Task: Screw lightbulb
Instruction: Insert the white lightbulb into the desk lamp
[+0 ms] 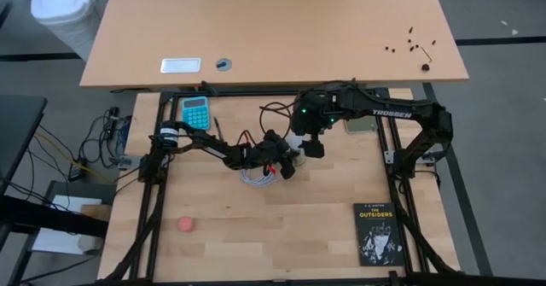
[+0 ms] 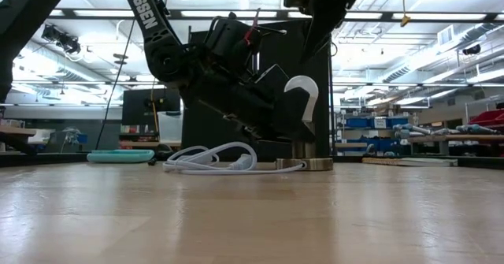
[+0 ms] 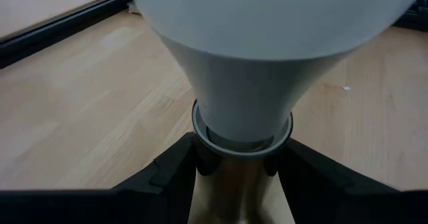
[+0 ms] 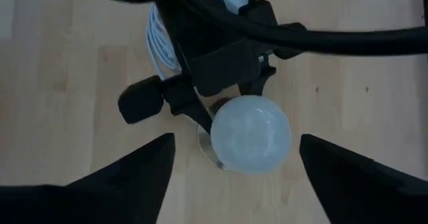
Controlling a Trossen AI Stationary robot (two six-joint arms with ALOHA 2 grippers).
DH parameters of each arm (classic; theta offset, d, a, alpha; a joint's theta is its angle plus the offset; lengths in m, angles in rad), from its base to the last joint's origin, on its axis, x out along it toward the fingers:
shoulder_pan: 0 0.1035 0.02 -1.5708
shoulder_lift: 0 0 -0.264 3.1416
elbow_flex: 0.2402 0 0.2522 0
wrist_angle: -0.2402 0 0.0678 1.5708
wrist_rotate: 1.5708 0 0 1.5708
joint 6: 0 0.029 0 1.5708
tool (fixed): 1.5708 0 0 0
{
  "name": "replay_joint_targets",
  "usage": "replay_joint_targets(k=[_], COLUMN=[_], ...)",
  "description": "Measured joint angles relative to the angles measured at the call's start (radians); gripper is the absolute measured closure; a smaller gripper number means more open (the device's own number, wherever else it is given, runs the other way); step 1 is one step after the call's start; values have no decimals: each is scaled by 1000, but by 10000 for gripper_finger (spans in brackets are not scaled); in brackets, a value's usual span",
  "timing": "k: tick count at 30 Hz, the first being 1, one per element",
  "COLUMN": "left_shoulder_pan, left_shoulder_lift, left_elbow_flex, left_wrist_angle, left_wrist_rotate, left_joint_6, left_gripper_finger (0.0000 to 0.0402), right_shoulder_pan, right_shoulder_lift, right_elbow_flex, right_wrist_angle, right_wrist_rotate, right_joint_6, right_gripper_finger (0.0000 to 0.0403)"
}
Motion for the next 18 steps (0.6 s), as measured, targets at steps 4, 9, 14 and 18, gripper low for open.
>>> replay_joint_targets(k=[4, 9, 14, 18], left_shoulder_pan=[0, 0, 0, 0], left_shoulder_lift=[0, 0, 0, 0], left_elbow_flex=[0, 0, 0, 0], left_wrist_angle=[-1, -1, -1, -2], left_wrist_rotate=[0, 0, 0, 0], left_joint_6=[0, 0, 0, 1], left_gripper_finger=[208, 208, 208, 208], right_shoulder_pan=[4, 9, 1, 1], right_shoulder_lift=[0, 1, 15, 55], right_elbow_flex=[-47, -93, -108, -106], right_wrist_angle=[0, 32, 81, 82], right_wrist_rotate=[3, 26, 29, 30], right_joint_6=[-59, -84, -100, -120], right_gripper_finger=[39, 28, 29, 29])
